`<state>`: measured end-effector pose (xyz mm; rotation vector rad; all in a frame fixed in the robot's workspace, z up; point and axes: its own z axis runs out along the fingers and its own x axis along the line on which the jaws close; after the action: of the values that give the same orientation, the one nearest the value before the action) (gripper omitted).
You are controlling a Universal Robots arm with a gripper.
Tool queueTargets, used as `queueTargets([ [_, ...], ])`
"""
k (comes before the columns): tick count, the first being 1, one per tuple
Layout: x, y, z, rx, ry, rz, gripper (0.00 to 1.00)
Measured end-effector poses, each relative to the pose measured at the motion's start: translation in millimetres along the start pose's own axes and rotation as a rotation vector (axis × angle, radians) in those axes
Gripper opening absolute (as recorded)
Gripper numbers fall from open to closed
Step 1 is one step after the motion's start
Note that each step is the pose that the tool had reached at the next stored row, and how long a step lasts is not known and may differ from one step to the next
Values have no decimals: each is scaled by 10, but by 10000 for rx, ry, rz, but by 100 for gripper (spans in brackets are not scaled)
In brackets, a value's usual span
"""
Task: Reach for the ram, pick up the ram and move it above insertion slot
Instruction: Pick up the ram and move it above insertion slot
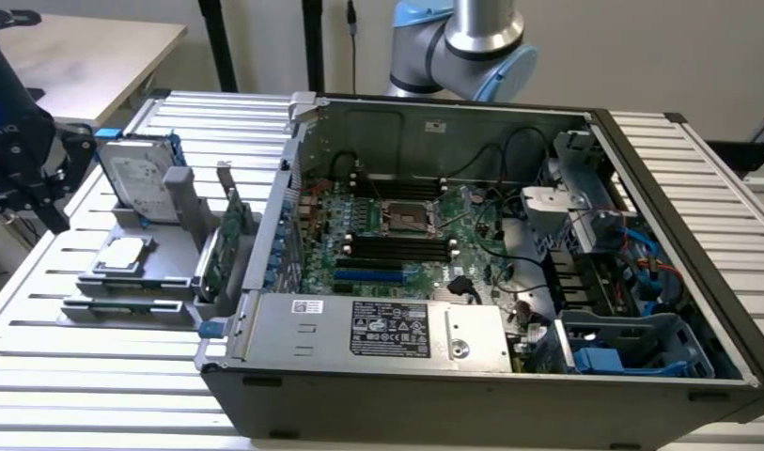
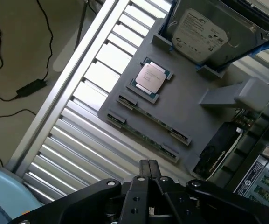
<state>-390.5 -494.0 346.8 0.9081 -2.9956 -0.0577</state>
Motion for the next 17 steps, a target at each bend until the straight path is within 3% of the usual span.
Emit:
queueTargets([
  [17, 0, -2, 41, -1, 121, -3088, 11],
])
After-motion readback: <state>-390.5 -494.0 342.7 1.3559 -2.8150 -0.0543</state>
